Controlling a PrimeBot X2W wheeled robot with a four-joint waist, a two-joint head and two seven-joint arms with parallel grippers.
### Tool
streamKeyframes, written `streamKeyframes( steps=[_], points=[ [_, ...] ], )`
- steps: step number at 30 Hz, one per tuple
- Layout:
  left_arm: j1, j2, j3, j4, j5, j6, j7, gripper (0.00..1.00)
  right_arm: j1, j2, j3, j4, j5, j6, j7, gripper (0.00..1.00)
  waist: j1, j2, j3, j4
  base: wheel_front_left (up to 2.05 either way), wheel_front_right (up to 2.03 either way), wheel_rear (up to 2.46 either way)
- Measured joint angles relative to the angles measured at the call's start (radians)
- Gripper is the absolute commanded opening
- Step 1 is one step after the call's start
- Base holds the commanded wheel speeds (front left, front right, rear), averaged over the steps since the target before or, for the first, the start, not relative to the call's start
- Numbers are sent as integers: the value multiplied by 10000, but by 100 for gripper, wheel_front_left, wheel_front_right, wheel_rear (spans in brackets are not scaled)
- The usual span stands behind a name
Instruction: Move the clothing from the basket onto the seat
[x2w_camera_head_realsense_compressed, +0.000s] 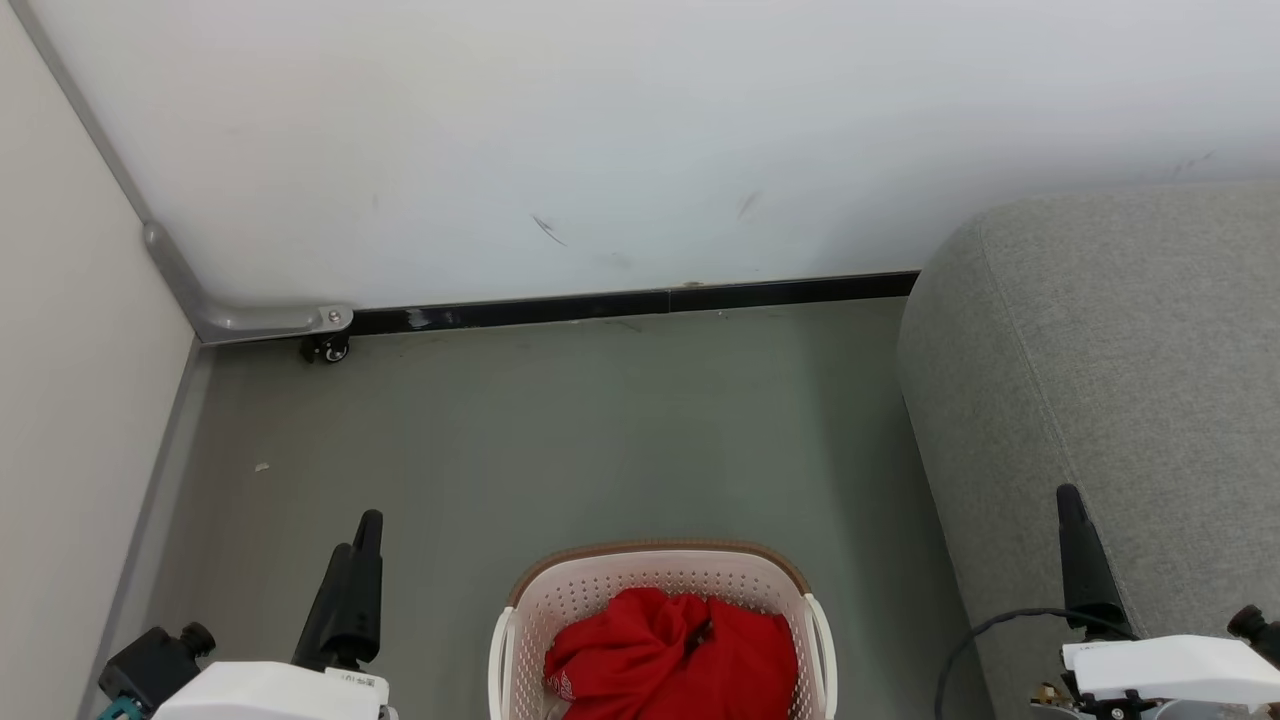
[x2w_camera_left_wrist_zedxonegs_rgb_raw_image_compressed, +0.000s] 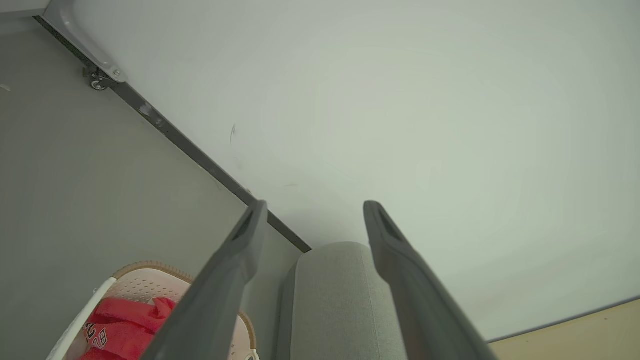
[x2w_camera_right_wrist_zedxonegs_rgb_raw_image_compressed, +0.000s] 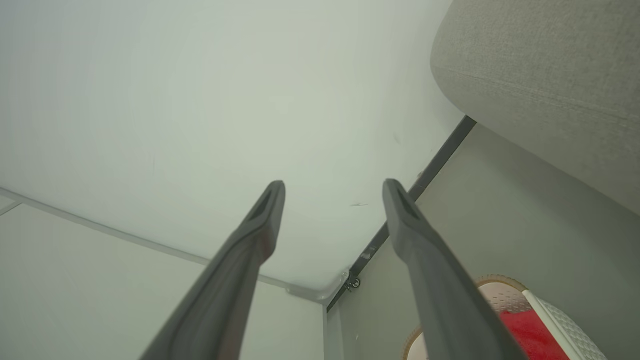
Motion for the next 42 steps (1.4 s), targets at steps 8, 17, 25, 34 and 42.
streamKeyframes(
  steps=[8,17,25,34,42],
  points=[
    [3,19,-288,-282,1618,102,-274,100,2,0,52,-84,-1542,0,-247,100,-60,0,7,14,0,0,0],
    [12,63,-734,-516,3616,309,-606,100,8,0,128,-161,-3459,0,-566,100,-133,0,35,39,0,0,0],
    [31,261,-1187,-543,5515,575,-895,100,36,-4,322,-100,-5325,0,-855,100,-157,0,44,52,0,0,0],
    [46,261,-1557,-583,7373,968,-1248,100,37,-12,382,-59,-7056,0,-1181,100,-162,0,67,67,0,0,0],
    [73,265,-1785,-477,8598,1296,-1572,100,36,-17,420,-2,-8211,0,-1478,100,-165,0,103,76,0,0,0]
  ],
)
